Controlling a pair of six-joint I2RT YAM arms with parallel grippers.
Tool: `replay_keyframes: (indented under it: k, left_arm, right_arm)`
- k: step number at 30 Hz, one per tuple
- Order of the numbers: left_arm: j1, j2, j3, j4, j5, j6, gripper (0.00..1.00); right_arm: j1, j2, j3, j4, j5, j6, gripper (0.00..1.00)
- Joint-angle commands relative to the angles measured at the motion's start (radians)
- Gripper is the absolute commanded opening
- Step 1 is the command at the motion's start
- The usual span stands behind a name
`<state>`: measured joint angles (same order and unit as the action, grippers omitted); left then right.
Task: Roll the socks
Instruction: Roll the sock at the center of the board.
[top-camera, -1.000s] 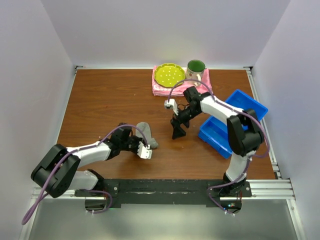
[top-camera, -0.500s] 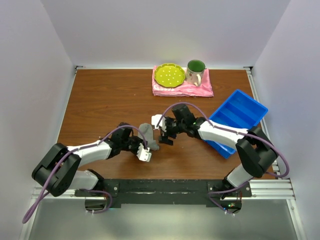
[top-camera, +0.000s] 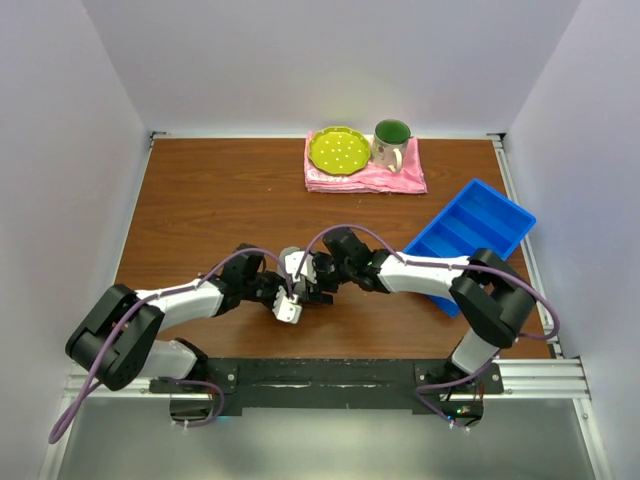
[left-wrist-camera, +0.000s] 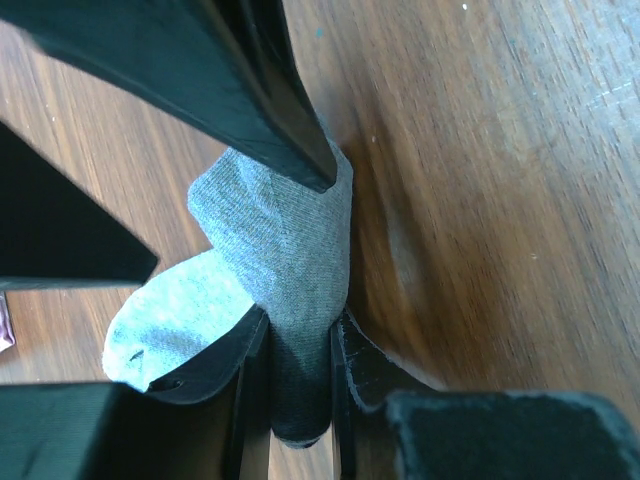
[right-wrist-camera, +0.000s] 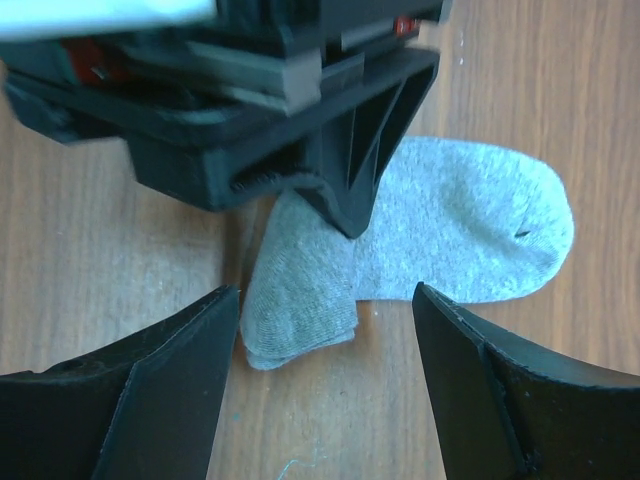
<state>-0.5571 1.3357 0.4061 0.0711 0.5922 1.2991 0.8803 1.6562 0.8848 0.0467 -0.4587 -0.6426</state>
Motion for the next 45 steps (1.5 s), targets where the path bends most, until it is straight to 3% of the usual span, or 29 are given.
replay_keyframes:
  k: [1, 8, 15, 22, 26, 30, 35, 36, 45]
  left_arm:
    - [0.016, 0.016, -0.032, -0.145, 0.026, 0.008, 0.0]
    - [0.019, 0.014, -0.033, -0.142, 0.027, 0.002, 0.0]
    - [0.019, 0.023, -0.024, -0.146, 0.026, 0.003, 0.0]
    - [0.019, 0.028, -0.021, -0.146, 0.023, 0.002, 0.0]
    - [0.019, 0.017, -0.032, -0.113, -0.011, 0.003, 0.0]
    - [0.019, -0.018, -0.062, -0.044, -0.04, 0.026, 0.25]
    - [0.017, -0.046, -0.079, 0.006, -0.077, 0.055, 0.43]
    - [0.017, -0.05, -0.093, 0.013, -0.081, 0.074, 0.52]
    - [0.019, -0.092, -0.116, 0.015, -0.097, 0.14, 0.76]
  right_arm:
    - [0.006, 0.025, -0.007, 0.076, 0.02, -0.002, 0.72]
    - [0.006, 0.053, 0.002, 0.073, -0.008, 0.003, 0.63]
    - [0.016, 0.066, 0.02, 0.032, -0.057, -0.005, 0.37]
    - [0.022, 0.091, 0.069, -0.069, -0.123, -0.015, 0.02]
    - [0.023, 0.129, 0.112, -0.126, -0.156, -0.011, 0.0]
    - [0.023, 0.177, 0.163, -0.211, -0.196, 0.003, 0.0]
    - [0.022, 0.22, 0.224, -0.258, -0.224, 0.032, 0.0]
    - [0.022, 0.234, 0.235, -0.278, -0.227, 0.038, 0.0]
    - [0.003, 0.327, 0.353, -0.335, -0.264, 0.116, 0.0]
